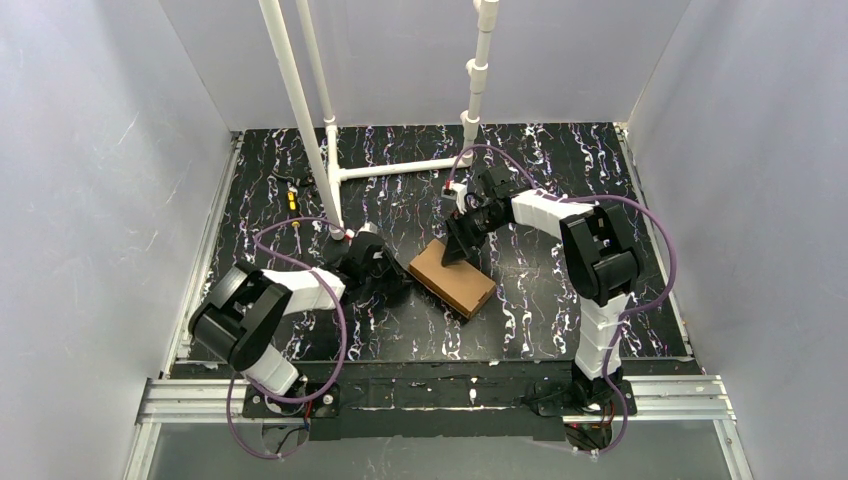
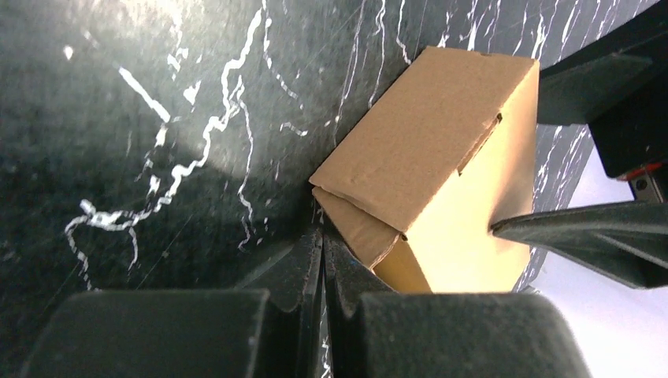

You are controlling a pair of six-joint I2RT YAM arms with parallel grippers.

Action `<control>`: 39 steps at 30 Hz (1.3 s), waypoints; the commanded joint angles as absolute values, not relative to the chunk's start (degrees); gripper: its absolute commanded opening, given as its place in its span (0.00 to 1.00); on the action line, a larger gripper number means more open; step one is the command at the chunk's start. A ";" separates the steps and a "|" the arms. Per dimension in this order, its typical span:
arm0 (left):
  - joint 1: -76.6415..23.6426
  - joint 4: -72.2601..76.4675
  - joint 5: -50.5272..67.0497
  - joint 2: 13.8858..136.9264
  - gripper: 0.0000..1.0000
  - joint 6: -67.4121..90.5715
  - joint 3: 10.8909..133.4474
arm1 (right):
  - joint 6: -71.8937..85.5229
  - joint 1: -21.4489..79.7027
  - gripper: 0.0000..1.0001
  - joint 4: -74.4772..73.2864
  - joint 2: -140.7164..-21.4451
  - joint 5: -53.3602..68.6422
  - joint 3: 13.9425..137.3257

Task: Fold the paper box

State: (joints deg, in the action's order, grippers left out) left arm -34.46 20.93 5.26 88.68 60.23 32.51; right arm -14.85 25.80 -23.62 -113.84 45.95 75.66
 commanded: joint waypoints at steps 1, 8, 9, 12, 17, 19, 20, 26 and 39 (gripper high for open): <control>-33.81 22.05 6.20 91.33 0.00 59.69 36.81 | -14.33 26.10 0.76 -22.52 -113.30 47.72 76.67; -33.51 22.27 8.01 94.80 0.00 57.27 41.89 | -14.85 27.85 0.67 -21.60 -112.37 48.56 73.66; -33.49 22.24 7.97 94.53 0.00 56.86 41.73 | -14.93 27.82 0.67 -21.47 -112.26 48.40 73.51; -33.37 22.29 7.11 92.76 0.00 56.13 39.98 | -14.92 27.71 0.67 -21.23 -111.87 46.00 73.24; -32.90 22.09 5.96 87.80 0.00 54.45 35.24 | -15.31 26.46 0.81 -20.55 -110.54 44.81 72.08; -32.47 21.89 5.28 85.40 0.00 54.30 32.81 | -15.55 26.01 0.85 -20.09 -109.26 44.72 71.16; -32.18 21.76 4.93 84.15 0.00 54.50 31.65 | -15.30 25.86 0.87 -19.53 -108.79 45.17 70.70; -30.84 19.71 3.06 79.59 0.00 54.89 28.99 | -14.66 25.16 0.93 -18.43 -108.04 46.33 70.79; -30.39 16.76 10.31 86.54 0.00 60.11 39.09 | -11.62 24.33 0.89 -15.43 -109.00 48.33 69.75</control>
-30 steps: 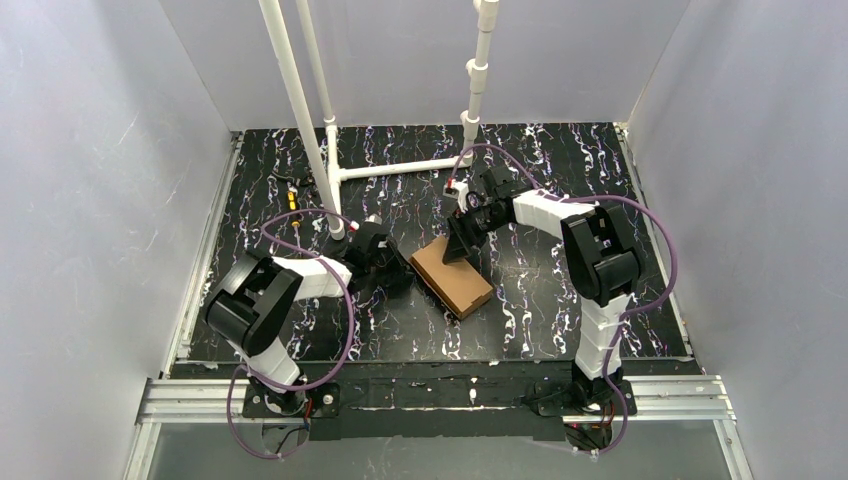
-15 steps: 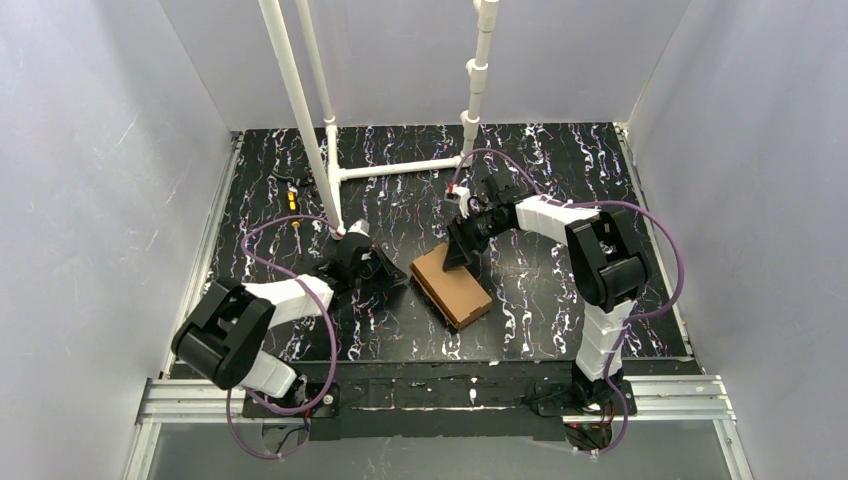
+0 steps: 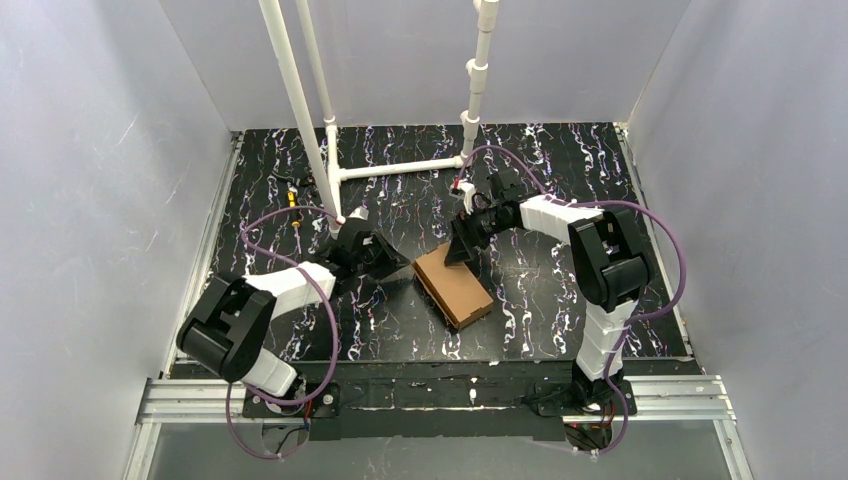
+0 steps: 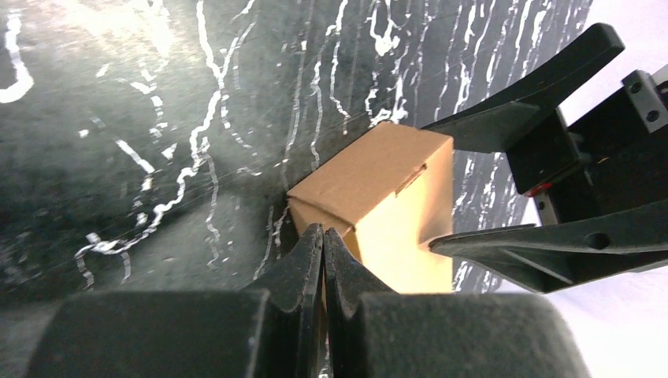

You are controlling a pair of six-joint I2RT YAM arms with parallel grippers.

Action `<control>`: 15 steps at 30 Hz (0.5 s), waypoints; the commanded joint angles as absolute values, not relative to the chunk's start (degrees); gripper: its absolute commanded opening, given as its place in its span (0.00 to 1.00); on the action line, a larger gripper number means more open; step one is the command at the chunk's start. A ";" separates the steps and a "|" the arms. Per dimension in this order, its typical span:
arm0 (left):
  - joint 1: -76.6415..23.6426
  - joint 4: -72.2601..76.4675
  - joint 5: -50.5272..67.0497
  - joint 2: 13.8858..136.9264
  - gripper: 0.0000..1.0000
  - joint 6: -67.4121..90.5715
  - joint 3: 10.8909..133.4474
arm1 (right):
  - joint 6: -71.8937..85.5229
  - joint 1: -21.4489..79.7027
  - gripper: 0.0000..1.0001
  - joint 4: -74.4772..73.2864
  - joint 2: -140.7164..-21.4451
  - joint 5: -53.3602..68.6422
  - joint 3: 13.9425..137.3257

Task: Fold the paper box

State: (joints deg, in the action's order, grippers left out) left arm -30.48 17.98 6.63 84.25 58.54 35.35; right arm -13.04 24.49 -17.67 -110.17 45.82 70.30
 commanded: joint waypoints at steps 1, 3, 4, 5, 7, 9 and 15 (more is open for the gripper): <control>-30.49 16.75 10.52 87.30 0.00 60.12 39.88 | -11.58 24.39 0.87 -15.39 -109.11 48.50 69.52; -30.50 16.73 10.71 88.55 0.00 60.13 41.04 | -11.68 24.48 0.84 -15.27 -109.12 48.63 68.91; -30.52 16.78 10.95 89.07 0.00 60.12 41.65 | -11.68 24.56 0.83 -15.17 -109.08 48.74 68.76; -30.51 16.76 11.29 89.64 0.00 60.12 42.26 | -11.67 24.65 0.82 -15.12 -109.07 48.83 68.73; -30.58 16.74 11.74 90.22 0.00 59.98 43.34 | -11.58 24.70 0.81 -15.12 -109.06 48.97 68.82; -30.51 16.58 11.33 89.61 0.00 59.25 43.92 | -11.56 24.70 0.83 -15.07 -108.99 48.66 68.90; -30.44 11.39 2.97 77.38 0.00 52.49 41.31 | -13.26 23.86 0.92 -16.57 -107.35 48.12 69.34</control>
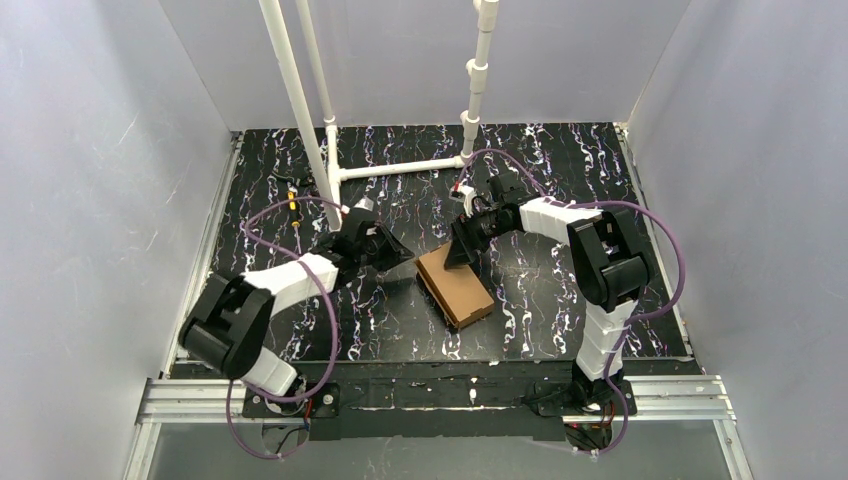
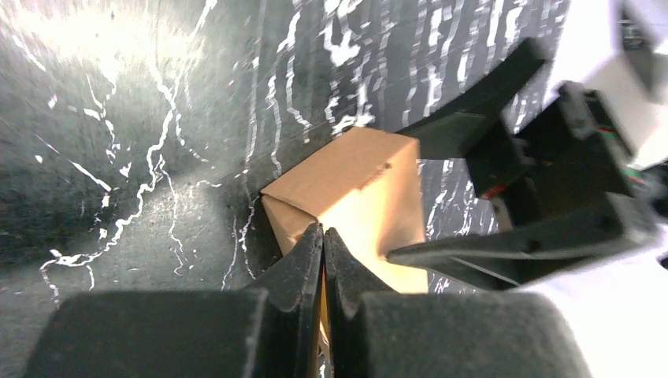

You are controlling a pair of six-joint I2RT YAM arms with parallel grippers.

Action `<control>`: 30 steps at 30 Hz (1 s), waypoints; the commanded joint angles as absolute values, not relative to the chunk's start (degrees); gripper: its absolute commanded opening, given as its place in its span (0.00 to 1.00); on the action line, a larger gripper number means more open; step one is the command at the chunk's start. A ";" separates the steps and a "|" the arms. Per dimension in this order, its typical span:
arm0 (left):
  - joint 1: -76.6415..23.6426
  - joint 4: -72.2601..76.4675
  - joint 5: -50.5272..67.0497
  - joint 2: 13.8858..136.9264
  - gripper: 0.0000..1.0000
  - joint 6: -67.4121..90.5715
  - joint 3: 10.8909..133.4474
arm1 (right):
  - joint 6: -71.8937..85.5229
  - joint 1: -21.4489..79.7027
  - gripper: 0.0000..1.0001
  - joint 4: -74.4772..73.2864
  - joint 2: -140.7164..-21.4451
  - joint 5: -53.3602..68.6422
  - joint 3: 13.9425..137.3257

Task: Fold the paper box

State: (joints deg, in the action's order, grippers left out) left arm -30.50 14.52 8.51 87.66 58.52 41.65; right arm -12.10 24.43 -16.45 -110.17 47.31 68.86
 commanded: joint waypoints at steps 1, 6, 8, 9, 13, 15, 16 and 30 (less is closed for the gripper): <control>-30.37 10.62 1.97 74.94 0.06 51.40 40.28 | -13.78 23.76 0.92 -16.94 -106.99 47.89 69.41; -30.15 9.96 2.74 63.88 0.37 52.44 32.11 | -15.75 23.57 0.92 -17.77 -105.42 47.05 68.91; -30.15 10.18 5.19 61.75 0.46 54.59 29.24 | -16.72 23.55 0.92 -18.40 -104.98 46.43 68.91; -30.22 10.57 6.38 61.10 0.49 55.44 28.18 | -17.17 23.55 0.91 -18.62 -104.76 46.37 68.83; -31.09 13.63 7.90 60.86 0.64 58.04 25.74 | -19.11 23.60 0.90 -20.26 -104.17 46.35 68.87; -31.43 14.42 8.04 62.86 0.71 58.10 26.78 | -19.40 23.62 0.89 -20.45 -104.19 46.60 68.59; -31.58 14.90 8.38 64.37 0.73 58.14 27.63 | -19.46 23.56 0.89 -20.40 -104.35 46.86 68.37; -31.82 26.44 11.50 85.73 0.74 59.74 36.43 | -18.08 23.69 0.75 -19.09 -105.53 49.31 67.37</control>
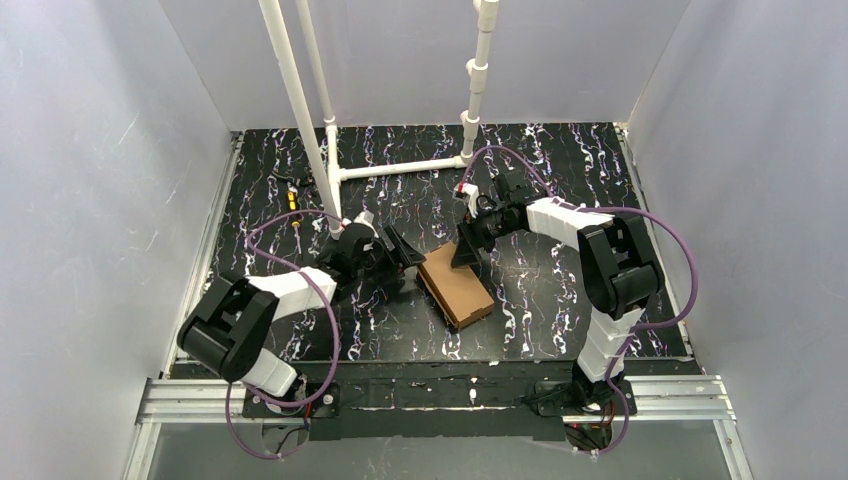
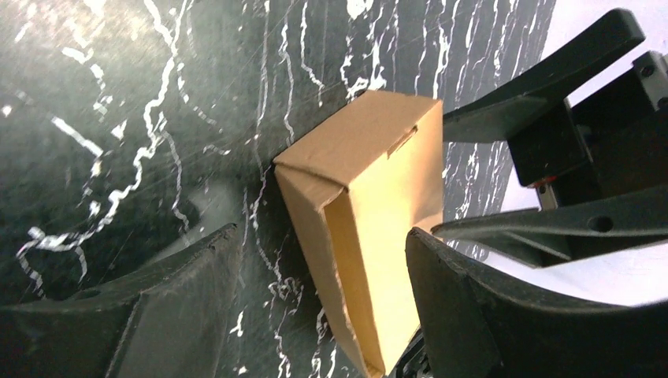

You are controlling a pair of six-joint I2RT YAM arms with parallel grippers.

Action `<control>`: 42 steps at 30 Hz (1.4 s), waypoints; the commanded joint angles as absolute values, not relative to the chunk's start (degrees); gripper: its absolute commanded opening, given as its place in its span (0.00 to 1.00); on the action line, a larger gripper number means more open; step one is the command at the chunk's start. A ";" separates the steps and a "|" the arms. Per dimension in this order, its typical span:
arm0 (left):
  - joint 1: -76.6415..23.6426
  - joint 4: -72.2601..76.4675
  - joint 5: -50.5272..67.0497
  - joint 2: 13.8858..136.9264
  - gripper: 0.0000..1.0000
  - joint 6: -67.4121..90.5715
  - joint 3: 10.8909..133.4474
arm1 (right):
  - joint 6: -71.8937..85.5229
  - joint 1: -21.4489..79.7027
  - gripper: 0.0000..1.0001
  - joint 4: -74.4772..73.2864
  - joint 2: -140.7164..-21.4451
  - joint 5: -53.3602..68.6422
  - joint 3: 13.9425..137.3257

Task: Fold the paper box

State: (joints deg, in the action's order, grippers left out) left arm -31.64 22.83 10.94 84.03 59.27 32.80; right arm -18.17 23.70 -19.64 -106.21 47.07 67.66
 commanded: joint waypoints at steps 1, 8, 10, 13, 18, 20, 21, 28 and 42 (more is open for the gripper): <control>-31.81 26.45 11.28 86.47 0.73 59.80 36.88 | -18.04 23.71 0.74 -19.03 -105.60 49.41 67.33; -31.91 26.62 12.00 91.46 0.54 62.60 38.85 | -17.60 24.80 0.68 -18.82 -106.08 50.81 67.32; -31.90 26.83 12.29 91.81 0.42 63.04 39.06 | -17.38 25.08 0.64 -18.65 -106.23 51.23 67.24; -32.04 27.04 12.92 91.68 0.29 63.49 39.30 | -17.29 25.75 0.58 -18.55 -106.55 51.40 67.24; -33.14 27.12 13.02 91.23 0.10 64.86 40.09 | -17.47 27.57 0.45 -18.59 -107.11 51.72 67.32; -33.67 27.08 12.97 91.19 0.05 65.56 40.65 | -17.57 28.17 0.42 -18.72 -107.22 52.01 67.41; -33.93 27.08 13.00 91.30 0.05 65.79 40.87 | -17.59 28.28 0.42 -18.72 -107.29 51.98 67.49; -32.57 24.32 6.76 81.53 0.13 61.59 35.32 | -19.69 23.69 0.72 -21.78 -104.18 50.86 68.65; -31.27 16.84 13.06 44.76 0.90 66.39 12.14 | -45.59 19.59 0.98 -27.65 -80.00 46.09 54.80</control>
State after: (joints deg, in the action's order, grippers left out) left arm -31.66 20.45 7.88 48.77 61.49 18.28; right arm -37.80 20.73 -29.02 -87.88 46.35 61.87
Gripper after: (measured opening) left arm 0.980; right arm 0.983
